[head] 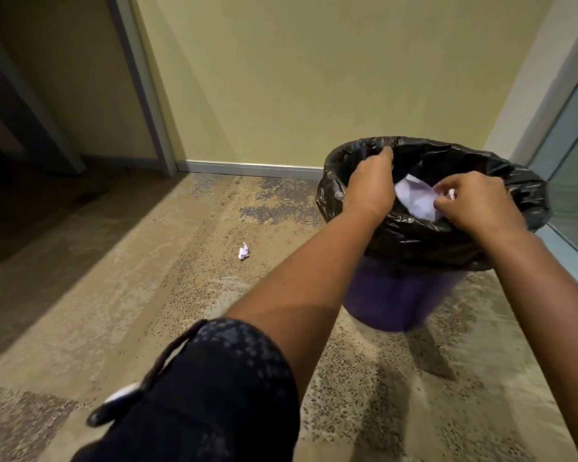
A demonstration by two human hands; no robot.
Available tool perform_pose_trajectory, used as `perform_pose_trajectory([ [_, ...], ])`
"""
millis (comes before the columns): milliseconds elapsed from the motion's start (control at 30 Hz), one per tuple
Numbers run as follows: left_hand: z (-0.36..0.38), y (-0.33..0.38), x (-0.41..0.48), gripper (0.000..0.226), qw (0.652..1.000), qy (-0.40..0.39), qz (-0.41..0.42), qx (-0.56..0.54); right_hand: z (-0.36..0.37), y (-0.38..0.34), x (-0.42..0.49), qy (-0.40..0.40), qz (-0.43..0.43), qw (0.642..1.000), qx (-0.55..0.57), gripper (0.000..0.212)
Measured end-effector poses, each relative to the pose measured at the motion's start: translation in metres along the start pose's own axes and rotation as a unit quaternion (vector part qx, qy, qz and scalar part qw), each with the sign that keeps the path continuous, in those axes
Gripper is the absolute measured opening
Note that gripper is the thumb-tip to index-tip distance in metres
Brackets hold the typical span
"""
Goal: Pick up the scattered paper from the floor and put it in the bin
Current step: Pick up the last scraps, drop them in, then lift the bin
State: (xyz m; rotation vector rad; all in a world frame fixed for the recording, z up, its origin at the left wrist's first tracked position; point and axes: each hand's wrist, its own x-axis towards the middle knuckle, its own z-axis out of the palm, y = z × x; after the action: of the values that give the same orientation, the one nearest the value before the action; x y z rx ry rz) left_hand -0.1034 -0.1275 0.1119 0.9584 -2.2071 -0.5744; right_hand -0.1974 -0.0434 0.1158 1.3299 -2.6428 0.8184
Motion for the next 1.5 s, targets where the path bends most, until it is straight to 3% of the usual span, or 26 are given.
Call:
perform_pose_trajectory([
  [67, -0.002, -0.005, -0.001, 0.045, 1.000, 0.004, 0.012, 0.008, -0.001, -0.004, -0.001, -0.005, -0.013, 1.000, -0.023, 0.036],
  [133, -0.008, -0.010, -0.006, 0.047, 0.998, 0.051, 0.035, -0.033, -0.001, -0.012, -0.005, 0.073, -0.066, 0.995, -0.015, 0.033],
  [233, -0.015, -0.034, -0.020, 0.047, 0.989, 0.126, 0.061, -0.046, 0.014, -0.037, -0.024, 0.211, -0.188, 0.956, 0.078, 0.027],
  [300, -0.015, -0.061, -0.030, 0.047, 0.991, 0.126, 0.051, -0.007, 0.040, -0.058, -0.042, 0.234, -0.258, 0.928, 0.133, 0.023],
  [400, -0.010, -0.118, -0.047, 0.052, 0.993, 0.092, -0.006, 0.079, 0.102, -0.079, -0.052, 0.143, -0.315, 0.921, 0.181, 0.021],
  [567, -0.003, -0.209, -0.075, 0.052, 0.970, 0.002, -0.089, 0.228, 0.210, -0.089, -0.044, -0.044, -0.260, 0.950, 0.168, 0.022],
  [733, 0.013, -0.266, -0.096, 0.052, 0.941, -0.088, -0.217, 0.246, 0.277, -0.097, -0.031, -0.153, -0.245, 0.950, 0.120, 0.027],
  [967, 0.047, -0.313, -0.107, 0.041, 0.926, -0.119, -0.289, 0.212, 0.340, -0.101, -0.018, -0.211, -0.172, 0.960, 0.062, 0.030],
  [1167, 0.064, -0.326, -0.123, 0.044, 0.946, -0.007, -0.251, 0.206, 0.370, -0.123, 0.009, -0.223, -0.218, 0.949, 0.046, 0.035],
  [1333, 0.067, -0.328, -0.122, 0.049, 0.947, 0.011, -0.246, 0.208, 0.387, -0.141, 0.033, -0.263, -0.244, 0.934, -0.004, 0.049],
  [1500, 0.065, -0.331, -0.121, 0.064, 0.946, 0.007, -0.239, 0.217, 0.388, -0.149, 0.036, -0.254, -0.250, 0.932, -0.065, 0.030],
])
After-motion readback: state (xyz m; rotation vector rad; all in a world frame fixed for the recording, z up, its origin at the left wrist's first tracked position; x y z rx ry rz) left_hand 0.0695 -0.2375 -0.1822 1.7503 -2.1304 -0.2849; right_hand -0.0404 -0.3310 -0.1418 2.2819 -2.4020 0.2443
